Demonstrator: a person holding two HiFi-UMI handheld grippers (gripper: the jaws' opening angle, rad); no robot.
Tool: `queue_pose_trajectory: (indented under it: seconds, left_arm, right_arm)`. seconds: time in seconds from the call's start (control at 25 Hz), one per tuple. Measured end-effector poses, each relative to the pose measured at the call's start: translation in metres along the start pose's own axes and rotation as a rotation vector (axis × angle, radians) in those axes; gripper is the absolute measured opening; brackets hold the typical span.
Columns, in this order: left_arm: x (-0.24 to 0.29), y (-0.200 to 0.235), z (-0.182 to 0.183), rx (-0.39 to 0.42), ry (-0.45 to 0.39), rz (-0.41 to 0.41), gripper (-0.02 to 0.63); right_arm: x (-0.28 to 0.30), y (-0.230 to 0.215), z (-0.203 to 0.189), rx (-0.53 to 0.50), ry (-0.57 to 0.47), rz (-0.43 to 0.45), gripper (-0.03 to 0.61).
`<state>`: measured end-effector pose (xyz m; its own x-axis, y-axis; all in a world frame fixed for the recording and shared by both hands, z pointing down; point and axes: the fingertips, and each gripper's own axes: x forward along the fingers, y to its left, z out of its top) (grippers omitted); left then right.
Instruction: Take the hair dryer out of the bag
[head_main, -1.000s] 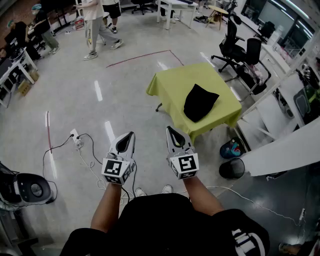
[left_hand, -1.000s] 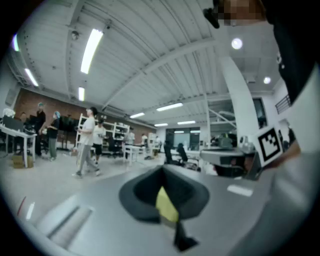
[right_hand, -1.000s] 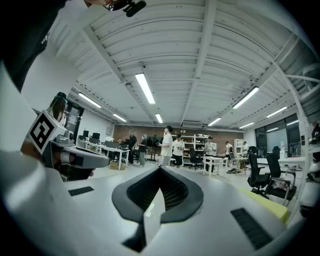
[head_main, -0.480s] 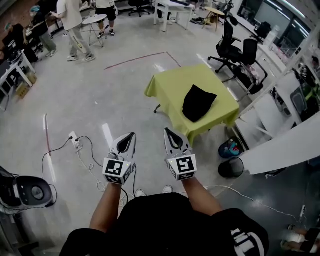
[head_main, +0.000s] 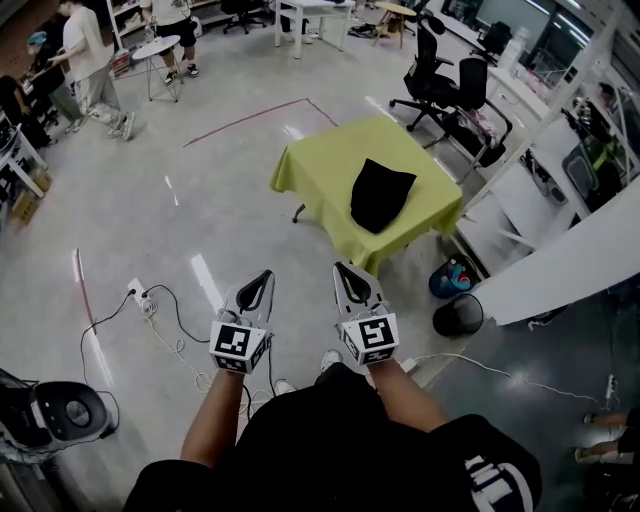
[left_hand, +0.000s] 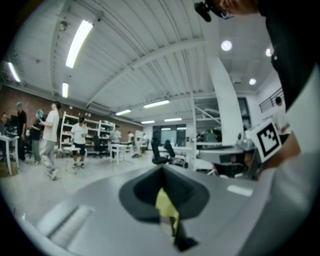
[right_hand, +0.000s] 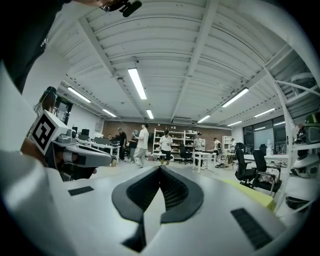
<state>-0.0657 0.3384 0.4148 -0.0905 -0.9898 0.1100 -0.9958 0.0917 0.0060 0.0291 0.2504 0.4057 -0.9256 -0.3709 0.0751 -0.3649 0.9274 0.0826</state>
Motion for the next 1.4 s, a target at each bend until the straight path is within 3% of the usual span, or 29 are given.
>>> queue_pose_trajectory:
  seconds: [0.24,0.44,0.6,0.88,1.16,1.4]
  left_arm:
    - [0.038,0.001,0.001,-0.011,0.031,-0.039,0.006]
    - [0.078,0.012,0.006,0.028,0.037,-0.033,0.006]
    - [0.111,0.016,0.022,-0.002,0.04,-0.035,0.006]
    - [0.16,0.016,0.021,0.025,0.059,-0.02,0.006]
    - [0.184,0.025,0.024,0.057,0.056,0.028,0.006]
    - [0.201,0.025,0.031,0.032,0.053,0.023,0.006]
  right_arm:
    - [0.021,-0.031,-0.004,0.014,0.009,-0.026,0.006]
    - [0.048,-0.063,-0.003,0.028,-0.006,-0.028,0.006]
    - [0.071,-0.09,0.0,0.027,-0.01,-0.019,0.006]
    - [0.092,-0.138,-0.011,0.057,-0.009,-0.024,0.006]
    - [0.096,-0.167,-0.004,0.02,-0.035,-0.008,0.006]
    - [0.106,-0.181,-0.004,0.028,-0.046,-0.011,0.006]
